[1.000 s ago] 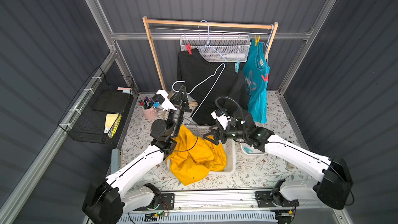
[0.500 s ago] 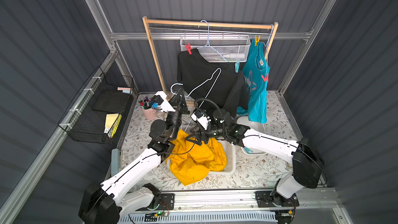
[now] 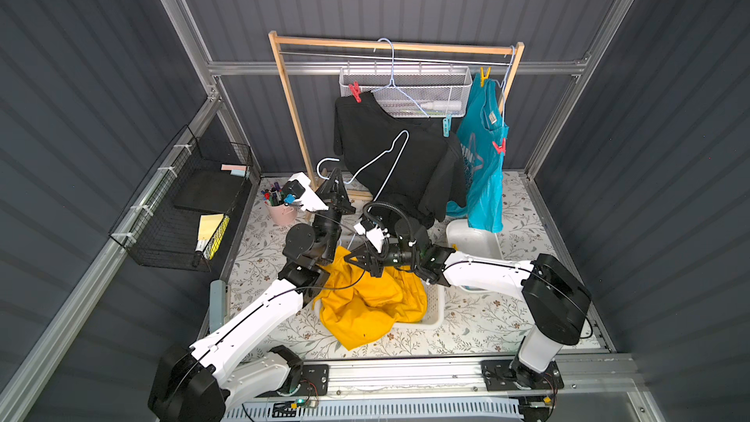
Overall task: Remove the clothespins securing t-shirts to the hanger
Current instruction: Remove the T-shirt from the hanger, then place the T-shirt in the basket.
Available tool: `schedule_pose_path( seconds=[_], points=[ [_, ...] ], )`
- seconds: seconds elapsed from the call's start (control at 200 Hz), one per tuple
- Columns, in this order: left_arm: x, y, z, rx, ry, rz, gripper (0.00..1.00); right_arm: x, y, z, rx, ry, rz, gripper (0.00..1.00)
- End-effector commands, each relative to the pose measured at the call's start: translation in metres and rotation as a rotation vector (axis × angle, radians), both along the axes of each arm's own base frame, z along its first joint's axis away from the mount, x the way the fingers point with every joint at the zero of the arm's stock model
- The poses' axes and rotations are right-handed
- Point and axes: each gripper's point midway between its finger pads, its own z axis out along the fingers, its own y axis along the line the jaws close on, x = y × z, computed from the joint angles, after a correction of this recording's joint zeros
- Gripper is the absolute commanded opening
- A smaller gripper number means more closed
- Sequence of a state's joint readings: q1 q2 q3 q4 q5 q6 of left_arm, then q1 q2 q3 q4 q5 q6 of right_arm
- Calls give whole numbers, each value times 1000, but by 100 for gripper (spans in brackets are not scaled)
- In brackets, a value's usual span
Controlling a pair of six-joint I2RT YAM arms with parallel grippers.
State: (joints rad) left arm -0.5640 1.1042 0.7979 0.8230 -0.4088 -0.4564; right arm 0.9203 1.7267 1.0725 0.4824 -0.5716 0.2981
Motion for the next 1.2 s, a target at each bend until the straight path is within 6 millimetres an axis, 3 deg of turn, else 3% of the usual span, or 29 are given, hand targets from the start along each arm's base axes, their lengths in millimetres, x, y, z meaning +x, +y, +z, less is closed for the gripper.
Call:
schedule_pose_path(
  seconds=[0.0, 0.105, 0.47, 0.675, 0.82, 0.865, 0.96, 0.991, 1.091, 1.131, 1.196],
  points=[
    [-3, 13, 9, -31, -1, 53, 0, -16, 2, 10, 28, -29, 33, 8],
    [0, 15, 7, -28, 6, 77, 0, -31, -1, 9, 17, -44, 47, 0],
    [6, 17, 1, -30, 8, 109, 0, -80, -8, 17, -40, -110, 133, 0],
    [8, 14, -1, -40, 8, 96, 0, -84, -1, 22, -48, -102, 144, 0],
    [7, 17, 1, -38, 8, 112, 0, -76, -11, -6, -127, -83, 75, 1],
    [7, 17, 2, -32, 8, 115, 0, -74, -17, -16, -160, -78, 49, 10],
    [7, 18, 2, -28, 10, 121, 0, -65, -40, -46, -267, -46, -58, 48],
    [7, 18, 0, -25, 13, 121, 0, -61, -48, -53, -292, -50, -97, 56],
    [7, 19, -1, -25, 16, 126, 0, -55, -71, -62, -332, -57, -184, 77],
    [7, 19, -2, -26, 18, 129, 0, -53, -79, -60, -333, -68, -209, 97],
    [8, 19, -3, -21, 20, 129, 0, -50, -87, -52, -328, -90, -237, 99]
  ],
)
